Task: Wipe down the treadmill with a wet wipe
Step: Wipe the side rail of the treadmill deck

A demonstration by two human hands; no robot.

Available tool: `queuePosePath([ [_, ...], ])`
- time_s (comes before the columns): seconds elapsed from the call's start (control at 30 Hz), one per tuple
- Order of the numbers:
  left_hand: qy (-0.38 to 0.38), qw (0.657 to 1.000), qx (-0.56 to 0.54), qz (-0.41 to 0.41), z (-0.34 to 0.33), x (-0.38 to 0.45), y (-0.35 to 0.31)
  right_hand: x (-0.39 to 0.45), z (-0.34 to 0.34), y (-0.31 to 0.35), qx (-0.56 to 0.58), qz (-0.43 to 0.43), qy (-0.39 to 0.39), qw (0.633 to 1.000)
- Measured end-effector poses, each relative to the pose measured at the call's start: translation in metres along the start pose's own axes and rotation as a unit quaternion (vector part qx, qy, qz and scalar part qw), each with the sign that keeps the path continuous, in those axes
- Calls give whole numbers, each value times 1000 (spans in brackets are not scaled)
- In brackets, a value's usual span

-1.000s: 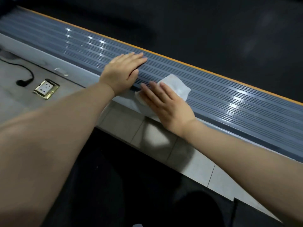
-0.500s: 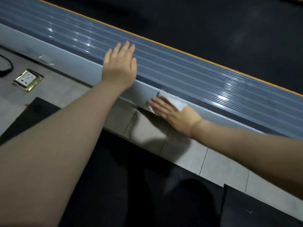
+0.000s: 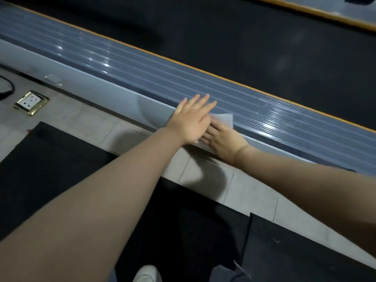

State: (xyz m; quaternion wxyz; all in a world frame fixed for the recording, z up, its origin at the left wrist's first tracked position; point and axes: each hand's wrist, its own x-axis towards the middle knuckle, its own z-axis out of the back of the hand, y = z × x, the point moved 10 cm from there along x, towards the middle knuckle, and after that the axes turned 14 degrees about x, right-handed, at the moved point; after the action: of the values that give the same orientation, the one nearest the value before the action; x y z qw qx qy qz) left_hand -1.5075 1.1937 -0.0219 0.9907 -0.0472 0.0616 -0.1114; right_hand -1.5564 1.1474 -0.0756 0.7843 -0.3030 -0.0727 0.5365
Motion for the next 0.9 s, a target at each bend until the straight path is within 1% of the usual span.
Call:
queuePosePath([
  [0.03, 16, 1000, -6, 9, -1, 4, 2, -12, 3, -8, -9, -14, -31, 999],
  [0.07, 30, 999, -13, 15, -2, 5, 4, -25, -3, -11, -27, -9, -36, 999],
  [0.1, 40, 999, -20, 15, -4, 6, 5, -37, -27, -3, -52, 2, -6, 999],
  [0.13, 46, 999, -25, 11, -5, 7, 3, -51, -57, 4, -51, 5, 46, 998],
  [0.17, 51, 998, -26, 10, -6, 9, 2, -63, -79, 13, -32, 1, 62, 998],
  [0.2, 58, 998, -20, 12, -8, 9, 2, -73, -94, 21, -16, -8, 53, 998],
  [0.23, 65, 998, -6, 15, -10, 9, 3, -83, -114, 31, -25, -4, 86, 996],
  [0.27, 65, 998, 17, 15, -12, 9, 5, -84, -121, 43, -21, 27, 109, 993],
  [0.33, 59, 995, 75, -1, -14, 7, 3, -83, -118, 59, 45, 79, 170, 981],
  [0.37, 54, 994, 96, -6, -13, 5, 2, -75, -100, 54, 44, 80, 152, 984],
  [0.43, 45, 993, 108, 6, -12, 4, 0, -57, -57, 24, 47, 36, 11, 998],
  [0.47, 49, 993, 105, 13, -12, 3, 0, -58, -43, 8, 41, 22, -34, 998],
  [0.53, 57, 994, 97, 15, -13, 6, -2, -72, -39, -7, -7, 16, -65, 998],
  [0.6, 56, 994, 88, 12, -13, 8, -3, -90, -56, -5, -8, 31, -48, 998],
  [0.63, 52, 995, 80, 16, -13, 7, -1, -98, -78, 12, -17, 69, -23, 997],
  [0.67, 50, 996, 71, 22, -13, 7, 1, -105, -105, 30, -17, 105, 20, 994],
  [0.73, 54, 996, 61, 23, -16, 10, -2, -115, -131, 51, -25, 105, 103, 989],
  [0.77, 56, 996, 58, 26, -17, 10, -2, -118, -133, 57, -4, 106, 106, 989],
  [0.8, 55, 997, 55, 29, -17, 9, -1, -123, -141, 59, 13, 108, 136, 985],
  [0.83, 52, 997, 51, 30, -16, 9, 0, -125, -135, 56, 34, 104, 122, 987],
  [0.87, 49, 997, 49, 29, -16, 9, 1, -129, -127, 48, 47, 93, 91, 990],
  [0.9, 45, 997, 50, 28, -16, 9, 1, -134, -108, 34, 57, 73, 38, 995],
])
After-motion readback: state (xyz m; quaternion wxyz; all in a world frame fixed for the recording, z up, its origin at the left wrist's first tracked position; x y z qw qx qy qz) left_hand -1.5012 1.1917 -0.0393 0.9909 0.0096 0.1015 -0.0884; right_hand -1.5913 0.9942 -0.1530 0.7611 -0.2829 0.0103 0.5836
